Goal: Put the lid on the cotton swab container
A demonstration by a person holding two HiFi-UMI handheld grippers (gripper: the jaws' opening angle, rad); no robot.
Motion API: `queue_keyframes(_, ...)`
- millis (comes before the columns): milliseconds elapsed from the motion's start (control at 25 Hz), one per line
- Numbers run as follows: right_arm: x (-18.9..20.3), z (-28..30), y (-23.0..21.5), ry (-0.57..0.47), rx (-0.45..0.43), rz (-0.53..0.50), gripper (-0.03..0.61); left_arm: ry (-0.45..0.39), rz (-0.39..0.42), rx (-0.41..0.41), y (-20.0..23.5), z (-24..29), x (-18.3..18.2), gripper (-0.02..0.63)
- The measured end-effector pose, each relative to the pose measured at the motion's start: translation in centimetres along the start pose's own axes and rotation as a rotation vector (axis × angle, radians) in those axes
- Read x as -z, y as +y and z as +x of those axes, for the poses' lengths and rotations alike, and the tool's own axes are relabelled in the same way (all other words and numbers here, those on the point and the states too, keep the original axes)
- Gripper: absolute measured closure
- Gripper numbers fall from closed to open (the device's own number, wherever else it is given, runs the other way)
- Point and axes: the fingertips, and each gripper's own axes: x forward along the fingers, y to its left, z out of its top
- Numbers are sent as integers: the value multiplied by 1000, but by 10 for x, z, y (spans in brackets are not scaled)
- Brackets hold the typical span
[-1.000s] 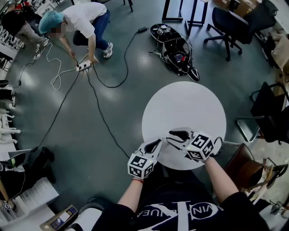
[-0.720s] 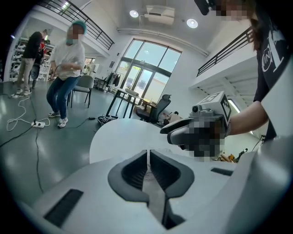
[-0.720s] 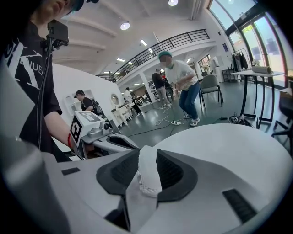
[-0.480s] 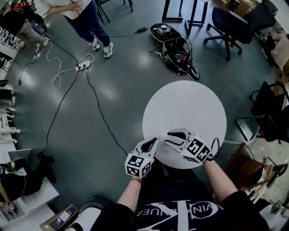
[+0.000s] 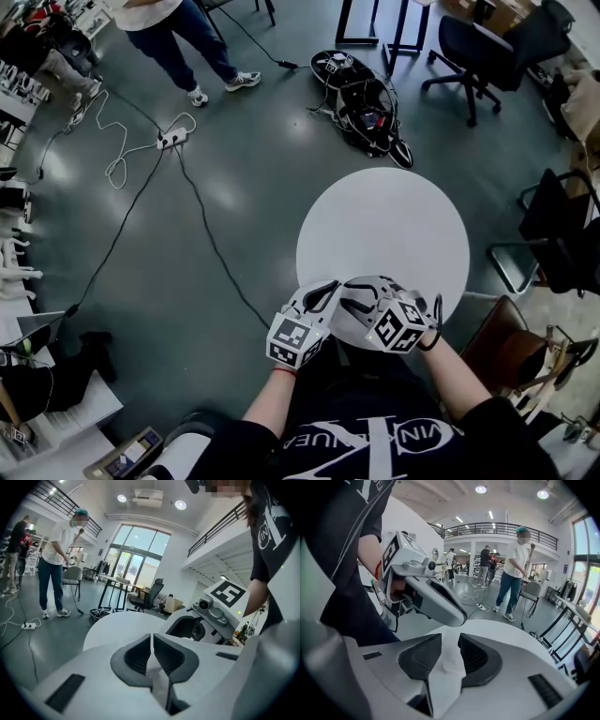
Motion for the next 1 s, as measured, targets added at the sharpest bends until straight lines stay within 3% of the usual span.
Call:
queue_keyframes(120,-2,1,2,-14,20,21,456,61,60,22,-7,2,7,589)
queue_keyframes(280,-1,-3,4,-15,-2,66,454,91,33,13,-6,3,15,589)
queue_keyframes(480,3,-15,1,-41,-40,249,494,114,61,8,-5,5,18,591)
queue_keyframes(560,9,-15,-2,-26,-23,299,545,117,58,11,-4,6,18,591)
queue_keyframes(1000,16,-14,-5,33,30,298,554,167,148,47,-12,14,21,604)
